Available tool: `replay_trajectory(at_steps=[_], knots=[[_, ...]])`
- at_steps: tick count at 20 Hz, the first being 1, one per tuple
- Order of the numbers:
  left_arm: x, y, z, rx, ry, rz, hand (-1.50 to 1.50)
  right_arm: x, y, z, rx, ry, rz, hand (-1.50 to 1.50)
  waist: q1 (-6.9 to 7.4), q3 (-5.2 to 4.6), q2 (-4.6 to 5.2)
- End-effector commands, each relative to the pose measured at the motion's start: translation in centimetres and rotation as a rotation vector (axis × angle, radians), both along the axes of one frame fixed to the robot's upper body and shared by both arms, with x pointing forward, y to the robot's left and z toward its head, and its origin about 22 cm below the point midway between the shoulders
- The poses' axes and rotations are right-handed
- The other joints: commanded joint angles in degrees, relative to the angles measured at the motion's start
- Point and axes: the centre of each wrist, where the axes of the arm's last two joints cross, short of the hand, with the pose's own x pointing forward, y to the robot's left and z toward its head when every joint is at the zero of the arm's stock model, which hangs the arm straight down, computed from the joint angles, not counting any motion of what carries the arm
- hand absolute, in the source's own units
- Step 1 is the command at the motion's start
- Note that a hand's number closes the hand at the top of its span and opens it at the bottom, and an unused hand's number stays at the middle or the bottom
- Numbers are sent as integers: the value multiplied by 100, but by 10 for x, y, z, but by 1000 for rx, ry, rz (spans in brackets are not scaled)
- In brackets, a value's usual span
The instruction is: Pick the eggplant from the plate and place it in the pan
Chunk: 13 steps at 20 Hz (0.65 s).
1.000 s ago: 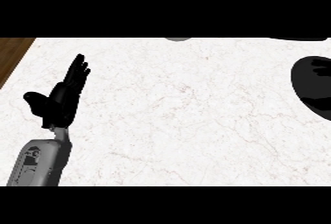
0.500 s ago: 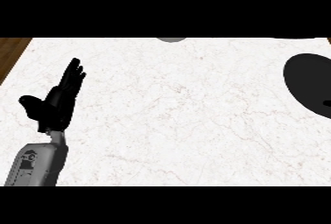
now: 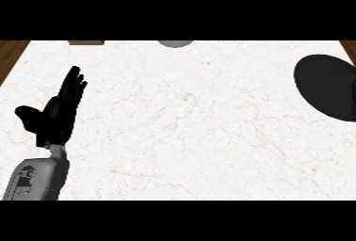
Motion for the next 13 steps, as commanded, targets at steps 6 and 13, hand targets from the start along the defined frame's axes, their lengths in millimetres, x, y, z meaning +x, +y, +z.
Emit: replay_trajectory(at_steps=[6,13], knots=[[-4,12,9,10,-2,34,0,-53,-40,28,103,-85,166,-150,-89,-8,-66],[-6,18,6,6,15,21,0,-75,-49,27,56,-46,171,-150,-136,-15,-81]])
